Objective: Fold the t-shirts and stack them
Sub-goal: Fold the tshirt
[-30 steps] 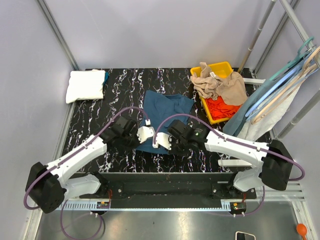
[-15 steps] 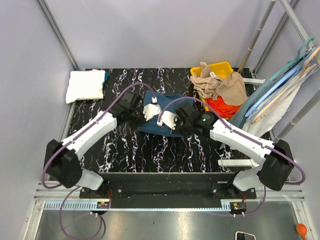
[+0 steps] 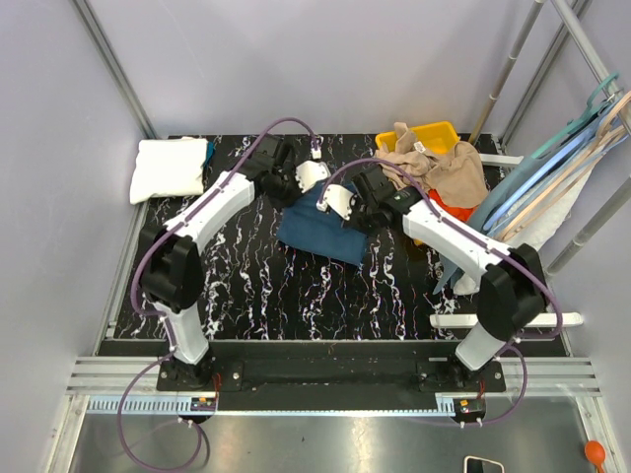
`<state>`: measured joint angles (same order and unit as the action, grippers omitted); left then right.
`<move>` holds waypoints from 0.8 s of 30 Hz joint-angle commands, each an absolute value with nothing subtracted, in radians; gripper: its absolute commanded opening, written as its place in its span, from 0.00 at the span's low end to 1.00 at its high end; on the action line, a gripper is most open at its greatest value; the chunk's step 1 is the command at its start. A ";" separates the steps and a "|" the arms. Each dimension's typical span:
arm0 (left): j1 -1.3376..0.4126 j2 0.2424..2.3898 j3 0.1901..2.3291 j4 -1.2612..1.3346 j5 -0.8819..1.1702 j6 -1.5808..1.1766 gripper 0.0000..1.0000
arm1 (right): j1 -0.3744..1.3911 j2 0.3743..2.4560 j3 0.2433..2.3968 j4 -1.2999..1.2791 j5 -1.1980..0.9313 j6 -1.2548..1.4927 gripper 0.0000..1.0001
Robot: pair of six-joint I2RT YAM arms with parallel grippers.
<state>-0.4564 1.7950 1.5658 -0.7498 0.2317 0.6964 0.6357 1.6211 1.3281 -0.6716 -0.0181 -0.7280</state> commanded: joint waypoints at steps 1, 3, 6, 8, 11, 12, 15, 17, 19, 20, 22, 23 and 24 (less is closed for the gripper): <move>-0.402 1.887 1.709 -0.727 0.218 0.729 0.00 | 0.574 1.698 1.428 -0.675 -0.035 -0.784 0.00; -0.394 1.936 1.753 -0.729 0.213 0.741 0.00 | 0.546 1.732 1.474 -0.675 -0.041 -0.795 0.00; -0.391 2.009 1.808 -0.732 0.204 0.755 0.00 | 0.522 1.817 1.523 -0.675 -0.049 -0.807 0.00; -0.388 2.063 1.838 -0.732 0.199 0.756 0.00 | 0.509 1.851 1.546 -0.673 -0.054 -0.814 0.00; -0.382 2.135 1.900 -0.732 0.202 0.755 0.00 | 0.489 1.916 1.589 -0.669 -0.054 -0.824 0.00; -0.380 2.154 1.932 -0.732 0.202 0.756 0.00 | 0.485 1.942 1.601 -0.666 -0.049 -0.830 0.00; -0.380 2.213 1.989 -0.719 0.198 0.752 0.00 | 0.468 1.988 1.632 -0.654 -0.041 -0.845 0.00; -0.380 2.242 2.015 -0.691 0.195 0.746 0.00 | 0.451 2.009 1.658 -0.652 -0.046 -0.848 0.00; -0.380 2.255 2.025 -0.645 0.189 0.738 0.00 | 0.439 2.036 1.673 -0.652 -0.046 -0.853 0.00; -0.380 2.263 2.028 -0.628 0.183 0.729 0.00 | 0.434 2.049 1.684 -0.652 -0.046 -0.856 0.00; -0.380 2.270 2.028 -0.576 0.175 0.716 0.01 | 0.430 2.062 1.693 -0.649 -0.043 -0.861 0.00; -0.380 2.273 2.026 -0.563 0.167 0.706 0.04 | 0.423 2.066 1.703 -0.647 -0.044 -0.859 0.00; -0.380 2.275 2.025 -0.549 0.163 0.703 0.07 | 0.422 2.077 1.707 -0.649 -0.043 -0.858 0.00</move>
